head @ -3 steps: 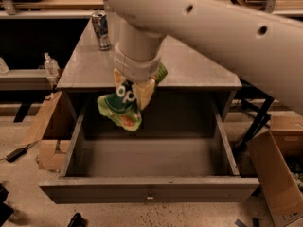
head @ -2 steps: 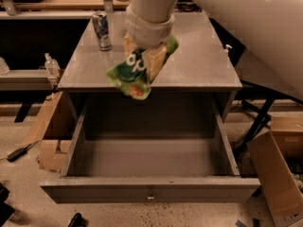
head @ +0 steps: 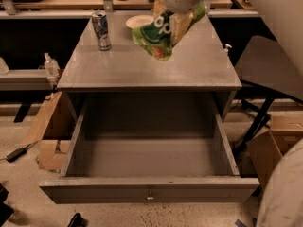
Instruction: Pick green rice chip bag from top drawer and place on counter
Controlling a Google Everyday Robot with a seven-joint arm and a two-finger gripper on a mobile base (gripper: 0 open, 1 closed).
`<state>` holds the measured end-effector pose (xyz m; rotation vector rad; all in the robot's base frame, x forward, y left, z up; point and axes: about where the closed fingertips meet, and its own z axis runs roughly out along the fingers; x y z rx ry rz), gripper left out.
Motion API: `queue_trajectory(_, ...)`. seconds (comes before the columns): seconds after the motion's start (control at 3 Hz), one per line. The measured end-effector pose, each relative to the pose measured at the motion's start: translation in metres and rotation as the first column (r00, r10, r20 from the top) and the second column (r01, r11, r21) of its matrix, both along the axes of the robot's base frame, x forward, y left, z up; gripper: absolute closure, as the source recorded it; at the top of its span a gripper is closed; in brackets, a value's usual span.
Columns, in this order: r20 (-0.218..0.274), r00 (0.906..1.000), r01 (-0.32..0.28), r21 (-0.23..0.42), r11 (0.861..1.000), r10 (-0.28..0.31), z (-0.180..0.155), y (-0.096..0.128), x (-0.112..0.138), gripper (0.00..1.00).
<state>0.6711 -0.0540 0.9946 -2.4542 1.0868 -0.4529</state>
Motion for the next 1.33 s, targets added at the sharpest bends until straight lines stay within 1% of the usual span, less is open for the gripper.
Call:
queue_trajectory(0.33,0.076,0.9958,0.04,0.134,0.99,-0.051,-0.022,-0.035,0.047,0.82)
queue_trajectory(0.67,0.125,0.9891,0.056,0.182,0.982,-0.079,-0.024,-0.044,0.066,0.58)
queue_trajectory(1.33,0.116,0.9903,0.053,0.181,0.982,-0.075,-0.029,-0.041,0.066,0.12)
